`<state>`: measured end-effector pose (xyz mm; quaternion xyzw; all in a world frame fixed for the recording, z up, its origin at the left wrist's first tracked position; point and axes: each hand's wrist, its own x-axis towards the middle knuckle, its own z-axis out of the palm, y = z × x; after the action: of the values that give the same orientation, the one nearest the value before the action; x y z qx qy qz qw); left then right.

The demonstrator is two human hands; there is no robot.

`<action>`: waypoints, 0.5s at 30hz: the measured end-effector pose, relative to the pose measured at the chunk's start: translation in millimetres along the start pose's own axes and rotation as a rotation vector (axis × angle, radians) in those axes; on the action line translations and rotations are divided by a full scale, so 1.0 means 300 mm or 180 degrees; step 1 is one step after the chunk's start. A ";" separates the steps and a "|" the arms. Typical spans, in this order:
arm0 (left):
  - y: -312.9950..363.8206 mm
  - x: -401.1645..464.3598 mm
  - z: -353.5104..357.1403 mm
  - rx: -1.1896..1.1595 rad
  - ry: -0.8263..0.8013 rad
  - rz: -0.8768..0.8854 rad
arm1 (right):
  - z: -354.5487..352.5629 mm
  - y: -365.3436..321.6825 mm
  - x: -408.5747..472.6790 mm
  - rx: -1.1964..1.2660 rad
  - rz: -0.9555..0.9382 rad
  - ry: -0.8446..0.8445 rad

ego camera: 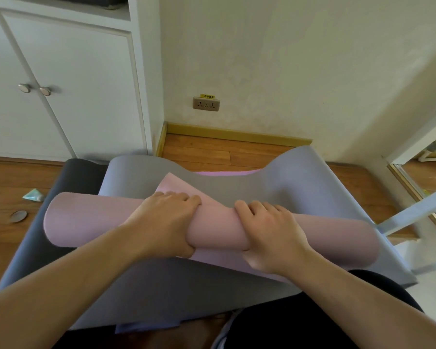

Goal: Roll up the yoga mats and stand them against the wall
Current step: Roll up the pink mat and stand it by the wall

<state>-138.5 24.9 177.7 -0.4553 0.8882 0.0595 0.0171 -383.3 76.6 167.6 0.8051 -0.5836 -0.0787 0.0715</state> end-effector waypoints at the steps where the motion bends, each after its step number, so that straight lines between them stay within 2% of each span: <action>1: 0.008 0.001 0.013 0.0172 0.0150 0.0051 | -0.007 0.007 0.002 0.0052 0.0047 -0.0024; 4: 0.031 0.016 0.046 0.0649 0.0355 0.0097 | -0.015 0.019 0.003 0.0201 0.0140 0.0013; 10: 0.021 0.012 0.019 -0.0026 0.0129 0.0128 | -0.004 -0.006 -0.009 0.0042 -0.0034 -0.0106; 13: 0.028 0.005 0.011 0.0049 0.0191 0.0245 | 0.011 -0.012 -0.007 0.0078 -0.0121 0.0007; 15: 0.028 0.006 0.026 0.0370 0.0291 0.0266 | 0.001 -0.008 0.001 0.0154 -0.0097 0.0005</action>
<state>-146.6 29.3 170.5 -0.4183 0.9082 -0.0123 0.0005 -381.1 76.9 166.8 0.8154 -0.5729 -0.0650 0.0514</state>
